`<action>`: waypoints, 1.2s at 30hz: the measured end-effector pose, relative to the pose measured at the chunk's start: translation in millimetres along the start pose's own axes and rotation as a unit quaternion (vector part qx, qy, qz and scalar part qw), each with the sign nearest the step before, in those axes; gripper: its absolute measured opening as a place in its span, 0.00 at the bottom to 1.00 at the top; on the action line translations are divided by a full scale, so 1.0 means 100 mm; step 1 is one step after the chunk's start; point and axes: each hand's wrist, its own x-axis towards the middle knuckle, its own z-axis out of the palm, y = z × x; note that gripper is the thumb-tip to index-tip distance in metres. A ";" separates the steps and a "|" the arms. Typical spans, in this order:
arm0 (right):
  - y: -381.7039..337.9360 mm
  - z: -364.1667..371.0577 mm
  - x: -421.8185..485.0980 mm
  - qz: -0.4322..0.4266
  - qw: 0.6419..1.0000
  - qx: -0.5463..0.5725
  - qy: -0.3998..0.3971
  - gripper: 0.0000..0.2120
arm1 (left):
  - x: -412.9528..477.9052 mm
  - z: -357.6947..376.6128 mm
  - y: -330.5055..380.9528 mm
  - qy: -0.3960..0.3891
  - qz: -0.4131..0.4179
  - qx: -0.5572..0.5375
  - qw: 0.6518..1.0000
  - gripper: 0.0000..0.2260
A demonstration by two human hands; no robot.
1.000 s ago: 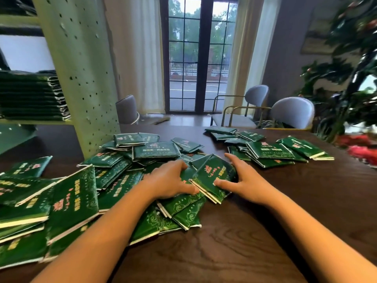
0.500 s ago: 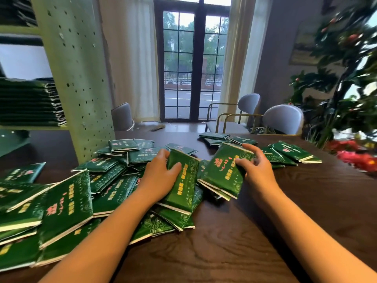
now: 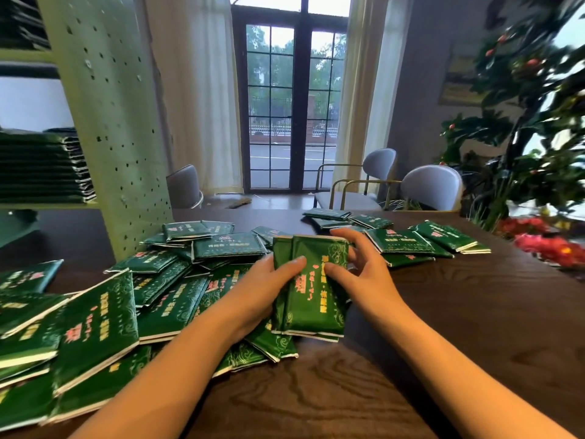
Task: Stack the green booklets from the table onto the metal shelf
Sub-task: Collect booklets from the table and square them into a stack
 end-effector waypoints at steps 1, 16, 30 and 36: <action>0.02 0.01 0.00 -0.015 1.000 -0.013 -0.007 0.21 | 0.00 -0.01 -0.02 0.005 0.018 0.036 0.999 0.10; 0.25 -0.13 0.06 0.125 0.887 -0.433 -0.101 0.30 | 0.08 -0.13 0.07 0.164 0.016 -0.174 0.971 0.05; 0.10 -0.14 0.06 0.063 0.976 -0.210 0.009 0.31 | 0.06 -0.22 0.10 0.189 -0.033 -0.224 0.955 0.14; -0.03 -0.16 0.07 0.084 0.989 0.004 0.119 0.21 | 0.10 -0.20 0.09 0.211 -0.034 -0.200 0.956 0.12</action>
